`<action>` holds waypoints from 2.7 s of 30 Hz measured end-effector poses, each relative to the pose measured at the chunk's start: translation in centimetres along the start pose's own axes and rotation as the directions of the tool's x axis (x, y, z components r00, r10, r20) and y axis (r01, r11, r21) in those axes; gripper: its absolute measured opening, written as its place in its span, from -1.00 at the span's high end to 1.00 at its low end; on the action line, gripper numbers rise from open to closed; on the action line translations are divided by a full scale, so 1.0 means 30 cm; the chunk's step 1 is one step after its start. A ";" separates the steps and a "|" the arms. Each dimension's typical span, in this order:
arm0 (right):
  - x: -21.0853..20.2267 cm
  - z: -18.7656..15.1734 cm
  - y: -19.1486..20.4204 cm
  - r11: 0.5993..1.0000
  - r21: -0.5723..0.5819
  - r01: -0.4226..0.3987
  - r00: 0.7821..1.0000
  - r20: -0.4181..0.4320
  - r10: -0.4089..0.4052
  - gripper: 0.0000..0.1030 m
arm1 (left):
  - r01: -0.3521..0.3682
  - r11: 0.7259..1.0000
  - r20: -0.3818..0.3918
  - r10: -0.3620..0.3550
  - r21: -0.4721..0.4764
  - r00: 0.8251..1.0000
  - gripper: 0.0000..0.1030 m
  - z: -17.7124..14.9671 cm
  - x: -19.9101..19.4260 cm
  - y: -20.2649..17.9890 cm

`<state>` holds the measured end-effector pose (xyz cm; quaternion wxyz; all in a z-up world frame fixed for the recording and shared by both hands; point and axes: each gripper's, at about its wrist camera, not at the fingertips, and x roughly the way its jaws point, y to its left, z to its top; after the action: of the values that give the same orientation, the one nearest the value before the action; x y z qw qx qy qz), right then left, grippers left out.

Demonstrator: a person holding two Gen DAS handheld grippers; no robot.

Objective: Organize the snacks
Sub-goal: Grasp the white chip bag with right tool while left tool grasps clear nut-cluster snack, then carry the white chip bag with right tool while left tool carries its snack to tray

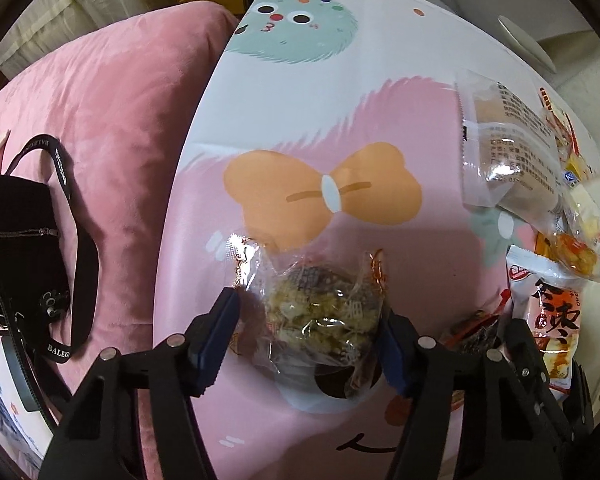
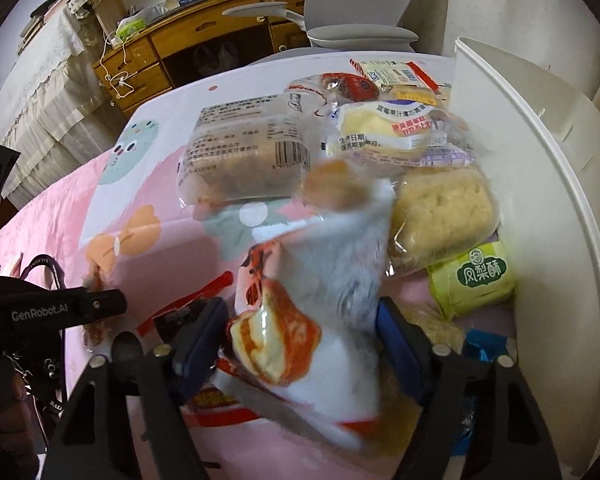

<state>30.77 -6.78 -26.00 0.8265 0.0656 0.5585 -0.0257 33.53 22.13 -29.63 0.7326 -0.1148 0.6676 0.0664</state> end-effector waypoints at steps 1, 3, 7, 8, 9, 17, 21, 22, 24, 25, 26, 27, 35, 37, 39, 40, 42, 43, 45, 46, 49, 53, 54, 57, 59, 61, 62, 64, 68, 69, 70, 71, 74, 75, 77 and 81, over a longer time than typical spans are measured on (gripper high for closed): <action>0.002 0.001 0.000 1.000 0.001 -0.003 1.000 0.002 0.003 -0.42 | -0.001 1.000 -0.001 0.001 -0.006 1.000 -0.21 -0.003 0.000 0.001; 0.004 0.005 -0.004 1.000 0.007 -0.009 1.000 0.002 0.009 -0.40 | -0.008 1.000 -0.001 0.008 -0.008 1.000 -0.12 -0.008 -0.005 -0.010; -0.003 0.008 -0.013 1.000 0.022 -0.009 1.000 0.001 0.009 -0.24 | -0.028 0.999 0.024 0.027 0.031 0.999 0.09 -0.009 -0.020 -0.036; -0.005 0.009 -0.016 1.000 0.024 -0.014 1.000 -0.001 0.014 -0.19 | -0.029 0.999 0.026 0.028 0.033 0.999 0.11 -0.010 -0.021 -0.036; -0.008 0.009 -0.018 0.999 0.026 -0.021 1.000 -0.003 0.021 -0.18 | -0.025 0.999 0.029 0.024 0.031 0.999 0.13 -0.012 -0.023 -0.033; -0.063 0.005 -0.022 0.999 0.030 -0.026 1.000 0.013 0.026 -0.04 | -0.019 0.999 0.043 0.017 0.040 0.999 0.18 -0.030 -0.072 -0.029; -0.112 0.000 -0.018 0.998 0.045 -0.035 0.999 0.038 0.033 -0.03 | -0.018 0.998 0.050 0.015 0.060 0.999 0.18 -0.050 -0.113 -0.012; -0.128 -0.003 -0.018 0.998 0.053 -0.038 0.998 0.045 0.035 -0.03 | -0.015 0.998 0.056 0.011 0.068 0.998 0.18 -0.057 -0.128 -0.006; -0.163 -0.012 -0.014 0.997 0.065 -0.029 0.998 0.053 0.026 -0.03 | -0.008 0.996 0.067 0.003 0.084 0.998 0.18 -0.075 -0.163 0.001; -0.173 -0.016 -0.013 0.997 0.069 -0.029 0.998 0.055 0.025 -0.03 | -0.003 0.996 0.072 -0.003 0.091 0.997 0.18 -0.085 -0.182 0.005; -0.192 -0.024 -0.013 0.996 0.078 -0.031 0.998 0.059 0.026 -0.03 | 0.002 0.995 0.075 -0.009 0.099 0.997 0.18 -0.095 -0.199 0.009; -0.211 -0.035 -0.013 0.995 0.090 -0.033 0.998 0.062 0.028 -0.03 | 0.007 0.994 0.077 -0.015 0.107 0.997 0.18 -0.107 -0.217 0.013; -0.348 -0.137 -0.013 0.986 0.160 -0.053 0.997 0.071 0.042 -0.02 | 0.073 0.979 0.099 -0.093 0.192 0.991 0.18 -0.246 -0.353 0.044; -0.388 -0.170 -0.015 0.982 0.184 -0.046 0.997 0.072 0.033 -0.02 | 0.089 0.972 0.103 -0.113 0.218 0.988 0.18 -0.285 -0.389 0.039; -0.424 -0.201 -0.022 0.977 0.210 -0.040 0.997 0.071 0.025 -0.02 | 0.100 0.964 0.106 -0.130 0.245 0.986 0.18 -0.320 -0.420 0.031; -0.435 -0.209 -0.024 0.975 0.220 -0.036 0.997 0.071 0.021 -0.02 | 0.109 0.959 0.106 -0.141 0.262 0.984 0.18 -0.342 -0.439 0.025; -0.468 -0.237 -0.036 0.969 0.245 -0.023 0.998 0.065 0.008 -0.02 | 0.126 0.949 0.102 -0.162 0.288 0.982 0.18 -0.368 -0.465 0.014; -0.483 -0.250 -0.044 0.966 0.258 -0.018 0.998 0.061 0.002 -0.02 | 0.139 0.943 0.100 -0.176 0.303 0.979 0.17 -0.384 -0.481 0.006; -0.521 -0.275 -0.067 0.959 0.281 -0.022 0.998 0.063 0.004 -0.02 | 0.161 0.930 0.095 -0.203 0.331 0.975 0.17 -0.411 -0.512 -0.014; -0.534 -0.283 -0.074 0.958 0.286 -0.021 0.998 0.066 0.002 -0.02 | 0.169 0.925 0.094 -0.212 0.340 0.973 0.17 -0.419 -0.522 -0.024; -0.587 -0.301 -0.102 0.955 0.297 -0.020 0.996 0.086 -0.006 -0.02 | 0.194 0.903 0.098 -0.249 0.384 0.964 0.17 -0.451 -0.565 -0.069; -0.651 -0.324 -0.149 0.954 0.301 -0.023 0.993 0.121 -0.014 -0.02 | 0.203 0.878 0.119 -0.279 0.433 0.953 0.17 -0.483 -0.611 -0.137; -0.659 -0.325 -0.159 0.954 0.300 -0.025 0.992 0.127 -0.013 -0.02 | 0.203 0.874 0.127 -0.284 0.441 0.950 0.17 -0.489 -0.622 -0.159; -0.683 -0.319 -0.212 0.955 0.294 -0.043 0.989 0.145 0.000 -0.02 | 0.200 0.870 0.154 -0.297 0.451 0.942 0.17 -0.505 -0.653 -0.218; -0.696 -0.315 -0.249 0.957 0.286 -0.054 0.988 0.153 0.010 -0.02 | 0.198 0.869 0.174 -0.304 0.453 0.937 0.17 -0.519 -0.673 -0.272; -0.706 -0.307 -0.291 0.959 0.277 -0.068 0.987 0.159 0.024 -0.03 | 0.198 0.868 0.187 -0.311 0.455 0.932 0.17 -0.539 -0.690 -0.324; -0.710 -0.301 -0.317 0.959 0.272 -0.075 0.987 0.160 0.032 -0.03 | 0.198 0.867 0.193 -0.314 0.456 0.930 0.17 -0.548 -0.697 -0.347; -0.717 -0.291 -0.360 0.960 0.264 -0.090 0.986 0.163 0.048 -0.03 | 0.199 0.867 0.206 -0.321 0.456 0.924 0.17 -0.566 -0.709 -0.403; -0.732 -0.257 -0.463 0.967 0.224 -0.123 0.982 0.168 0.086 -0.03 | 0.208 0.870 0.230 -0.336 0.447 0.913 0.17 -0.599 -0.727 -0.505; -0.735 -0.255 -0.479 0.968 0.217 -0.128 0.982 0.167 0.092 -0.03 | 0.210 0.871 0.237 -0.340 0.445 0.910 0.17 -0.606 -0.731 -0.529; -0.736 -0.245 -0.511 0.969 0.203 -0.138 0.981 0.165 0.105 -0.03 | 0.213 0.871 0.245 -0.346 0.442 0.906 0.17 -0.615 -0.736 -0.556; -0.737 -0.238 -0.534 0.970 0.193 -0.145 0.980 0.164 0.114 -0.03 | 0.215 0.872 0.252 -0.349 0.440 0.902 0.17 -0.622 -0.738 -0.583; -0.734 -0.217 -0.600 0.973 0.167 -0.157 0.979 0.159 0.131 -0.03 | 0.219 0.874 0.272 -0.359 0.434 0.893 0.17 -0.644 -0.737 -0.653; -0.731 -0.209 -0.627 0.975 0.157 -0.160 0.978 0.157 0.135 -0.03 | 0.219 0.875 0.280 -0.361 0.432 0.890 0.17 -0.648 -0.736 -0.676; -0.726 -0.189 -0.673 0.976 0.140 -0.165 0.977 0.155 0.144 -0.03 | 0.222 0.875 0.296 -0.369 0.429 0.881 0.17 -0.653 -0.734 -0.725; -0.716 -0.147 -0.758 0.979 0.109 -0.171 0.976 0.158 0.153 -0.03 | 0.232 0.874 0.325 -0.387 0.426 0.863 0.16 -0.642 -0.730 -0.824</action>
<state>16.03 -29.36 -9.54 0.8596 0.1593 0.4855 0.0029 18.99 -5.45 -7.49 0.8625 -0.0652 0.4755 -0.1603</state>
